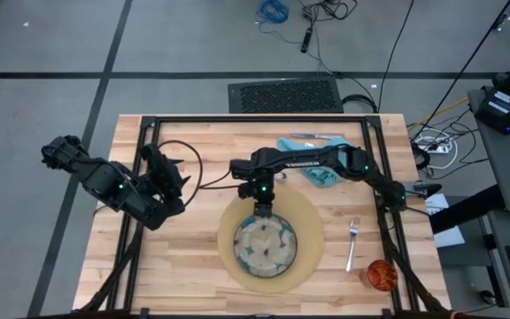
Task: Set table place
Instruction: Put the blue floral-patterned plate on the brown mat, then fold the blue napkin
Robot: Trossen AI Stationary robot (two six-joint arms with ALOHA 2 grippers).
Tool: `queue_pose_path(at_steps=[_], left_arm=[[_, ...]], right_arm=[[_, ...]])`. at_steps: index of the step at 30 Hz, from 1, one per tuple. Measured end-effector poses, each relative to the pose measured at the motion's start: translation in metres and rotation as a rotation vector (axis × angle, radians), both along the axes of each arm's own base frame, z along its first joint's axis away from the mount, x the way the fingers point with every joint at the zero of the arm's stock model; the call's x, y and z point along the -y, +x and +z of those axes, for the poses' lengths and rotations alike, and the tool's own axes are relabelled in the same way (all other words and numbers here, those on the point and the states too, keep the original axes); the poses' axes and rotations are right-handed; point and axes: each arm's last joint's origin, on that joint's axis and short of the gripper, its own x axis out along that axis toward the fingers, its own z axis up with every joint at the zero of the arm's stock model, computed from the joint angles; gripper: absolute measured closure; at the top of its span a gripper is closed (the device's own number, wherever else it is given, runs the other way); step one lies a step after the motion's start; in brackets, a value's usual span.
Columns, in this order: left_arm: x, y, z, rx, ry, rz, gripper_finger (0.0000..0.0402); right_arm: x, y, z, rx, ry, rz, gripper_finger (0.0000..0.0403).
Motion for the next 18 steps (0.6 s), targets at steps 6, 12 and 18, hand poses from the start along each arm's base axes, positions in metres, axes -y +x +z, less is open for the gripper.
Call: queue_pose_path(at_steps=[6, 12, 18], left_arm=[[0.000, 0.000, 0.000, 0.000, -0.001, -0.001, 0.0199], [0.003, -0.001, 0.000, 0.004, -0.005, -0.014, 0.0199], [0.004, -0.002, 0.000, 0.013, -0.014, -0.012, 0.0199]], right_arm=[[0.001, 0.000, -0.001, -0.013, -0.032, -0.013, 0.0353], [0.001, -0.002, -0.001, -0.034, -0.050, -0.013, 0.0352], [0.006, -0.005, 0.011, -0.002, -0.053, -0.019, 0.0351]])
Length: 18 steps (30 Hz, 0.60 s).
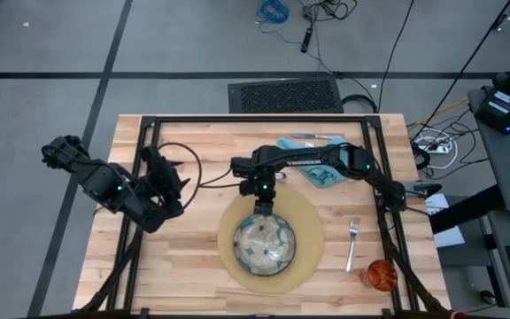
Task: Set table place
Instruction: Fold the blue napkin
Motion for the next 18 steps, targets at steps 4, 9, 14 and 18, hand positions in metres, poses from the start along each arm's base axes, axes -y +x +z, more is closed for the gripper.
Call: queue_pose_path(at_steps=[4, 9, 14, 18], left_arm=[[0.000, 0.000, 0.000, 0.006, -0.007, 0.007, 0.0199], [-0.001, 0.003, -0.005, 0.009, 0.011, 0.024, 0.0199], [-0.008, 0.008, -0.020, -0.037, 0.047, 0.069, 0.0199], [-0.014, 0.016, -0.044, -0.090, 0.081, 0.109, 0.0199]], right_arm=[[0.013, -0.011, 0.032, 0.075, -0.015, -0.019, 0.0351], [0.033, -0.046, 0.090, 0.108, -0.199, -0.057, 0.0351], [0.047, -0.081, 0.137, 0.143, -0.371, -0.149, 0.0351], [0.049, -0.110, 0.150, 0.059, -0.494, -0.205, 0.0350]])
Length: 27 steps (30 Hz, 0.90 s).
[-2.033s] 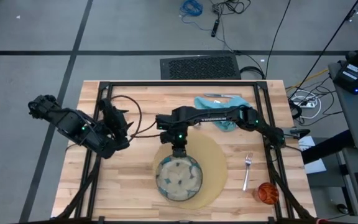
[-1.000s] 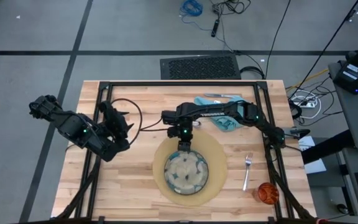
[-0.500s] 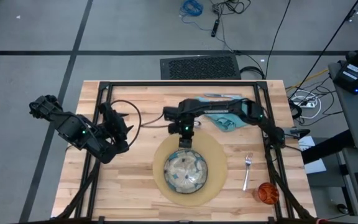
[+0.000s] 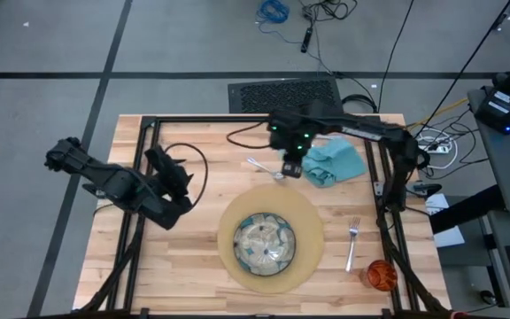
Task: Set table place
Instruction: Fold the blue napkin
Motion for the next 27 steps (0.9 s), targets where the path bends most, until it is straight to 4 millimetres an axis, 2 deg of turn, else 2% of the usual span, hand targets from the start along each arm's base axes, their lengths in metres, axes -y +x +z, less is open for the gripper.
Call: queue_pose_path(at_steps=[3, 7, 10, 12, 18, 22, 27], left_arm=[[-0.006, 0.010, -0.021, -0.035, 0.009, 0.010, 0.0199], [-0.015, 0.025, -0.046, 0.009, 0.000, -0.006, 0.0199], [-0.028, 0.034, -0.053, 0.095, -0.045, -0.047, 0.0199], [-0.040, 0.038, -0.055, 0.166, -0.093, -0.081, 0.0199], [-0.083, 0.042, -0.059, 0.363, -0.259, -0.171, 0.0199], [-0.105, 0.044, -0.066, 0.464, -0.347, -0.214, 0.0199], [-0.124, 0.051, -0.072, 0.537, -0.376, -0.249, 0.0199]], right_arm=[[0.001, -0.018, -0.013, -0.040, -0.007, -0.056, 0.0347], [0.000, -0.042, -0.055, -0.090, 0.005, -0.104, 0.0335], [0.001, -0.062, -0.083, -0.079, -0.032, -0.143, 0.0327], [0.001, -0.074, -0.094, -0.033, -0.044, -0.157, 0.0324], [-0.005, -0.105, -0.100, 0.116, 0.026, -0.188, 0.0317], [-0.014, -0.124, -0.105, 0.155, 0.055, -0.234, 0.0316], [-0.018, -0.129, -0.120, 0.229, 0.120, -0.288, 0.0316]])
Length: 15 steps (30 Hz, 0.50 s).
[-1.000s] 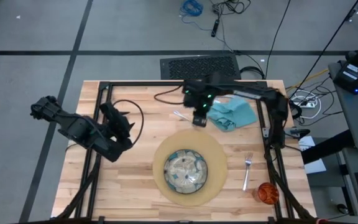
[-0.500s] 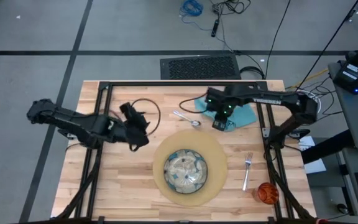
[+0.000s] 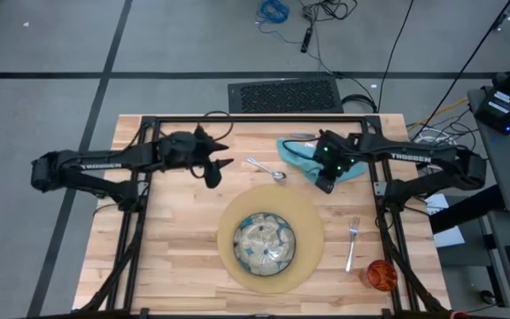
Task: Set table place
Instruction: Fold the blue napkin
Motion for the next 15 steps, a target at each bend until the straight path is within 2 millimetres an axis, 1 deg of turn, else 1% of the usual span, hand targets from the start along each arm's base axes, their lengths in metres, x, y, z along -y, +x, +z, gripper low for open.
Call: queue_pose_path(at_steps=[7, 12, 15], left_arm=[[-0.014, 0.015, -0.014, -0.002, -0.057, -0.059, 0.0199], [-0.017, 0.023, -0.024, -0.026, -0.088, -0.103, 0.0199], [-0.017, 0.026, -0.027, -0.028, -0.100, -0.126, 0.0199]], right_arm=[[0.003, 0.006, -0.014, 0.007, -0.012, -0.028, 0.0316], [0.011, 0.008, -0.023, -0.018, -0.037, -0.062, 0.0316], [0.017, 0.008, -0.027, -0.037, -0.039, -0.087, 0.0316]])
